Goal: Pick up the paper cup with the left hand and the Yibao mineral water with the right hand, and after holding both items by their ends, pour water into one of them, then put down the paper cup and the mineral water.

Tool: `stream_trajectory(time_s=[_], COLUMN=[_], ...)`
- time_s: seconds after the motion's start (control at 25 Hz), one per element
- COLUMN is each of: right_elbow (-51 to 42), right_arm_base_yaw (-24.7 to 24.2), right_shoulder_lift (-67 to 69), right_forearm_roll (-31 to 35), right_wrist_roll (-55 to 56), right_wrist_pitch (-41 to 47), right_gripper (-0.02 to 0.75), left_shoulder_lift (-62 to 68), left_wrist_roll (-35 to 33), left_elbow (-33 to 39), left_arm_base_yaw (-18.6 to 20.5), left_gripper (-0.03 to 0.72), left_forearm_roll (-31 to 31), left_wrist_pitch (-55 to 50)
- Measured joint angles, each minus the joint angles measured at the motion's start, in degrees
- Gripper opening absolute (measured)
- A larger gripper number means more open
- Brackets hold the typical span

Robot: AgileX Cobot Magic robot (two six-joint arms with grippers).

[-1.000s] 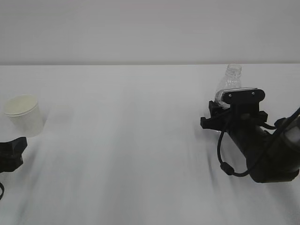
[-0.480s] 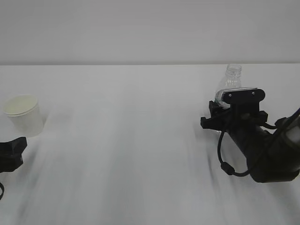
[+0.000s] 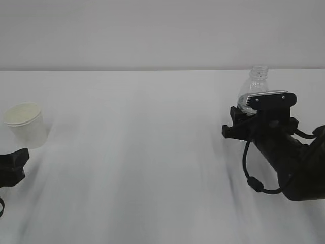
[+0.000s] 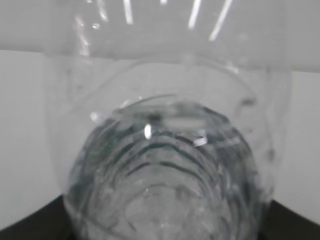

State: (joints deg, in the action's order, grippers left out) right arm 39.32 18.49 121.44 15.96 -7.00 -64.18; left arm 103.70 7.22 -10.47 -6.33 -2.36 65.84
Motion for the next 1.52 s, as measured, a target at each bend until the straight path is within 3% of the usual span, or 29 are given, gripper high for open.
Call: stream_trajectory(time_s=[0.56,1.52], right_elbow=[-5.59,-8.98], right_arm_base_yaw=[0.0,0.0], right_shoulder_lift=[-8.79,-22.79], right_forearm_roll=[-2.11,-16.65], right_wrist_roll=[-0.02,4.59], right_wrist_pitch=[0.09,8.86], right_gripper=[0.419,0.419], left_shoulder_lift=[0.0,0.0], left_wrist_roll=[0.0,0.0], left_elbow=[0.0,0.0], left_arm_base_yaw=[0.0,0.0], left_gripper=[0.49,0.482], left_forearm_roll=[0.0,0.0], left_wrist_pitch=[0.0,0.0])
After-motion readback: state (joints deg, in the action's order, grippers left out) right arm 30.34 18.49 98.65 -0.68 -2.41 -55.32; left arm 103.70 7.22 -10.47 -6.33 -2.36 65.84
